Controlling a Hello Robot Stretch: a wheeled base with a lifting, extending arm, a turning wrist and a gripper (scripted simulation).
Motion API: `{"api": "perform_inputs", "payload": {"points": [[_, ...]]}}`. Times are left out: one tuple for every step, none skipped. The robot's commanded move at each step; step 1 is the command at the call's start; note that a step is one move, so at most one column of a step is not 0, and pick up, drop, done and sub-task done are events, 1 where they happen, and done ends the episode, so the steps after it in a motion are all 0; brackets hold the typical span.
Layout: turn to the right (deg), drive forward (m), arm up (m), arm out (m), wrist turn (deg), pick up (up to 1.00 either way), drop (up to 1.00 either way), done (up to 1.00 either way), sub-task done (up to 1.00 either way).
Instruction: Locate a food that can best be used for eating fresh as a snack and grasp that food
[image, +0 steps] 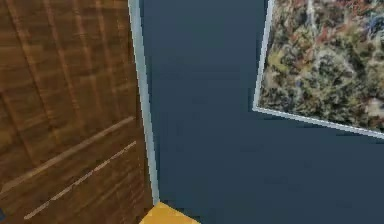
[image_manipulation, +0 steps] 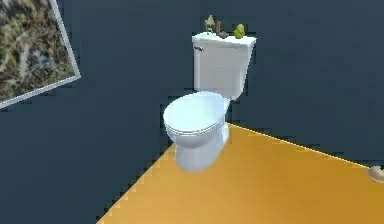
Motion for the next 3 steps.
{"api": "perform_inputs", "payload": {"points": [[-45.0,0.00,0.00,0.00,0.0,0.00,0.00,0.00,0.00],[-33.0,0.00,0.00,0.00,0.0,0.00,0.00,0.00,0.00],[0.0,0.40,0.00,0.00,0.0,0.00,0.00,0.00,0.00]]}}
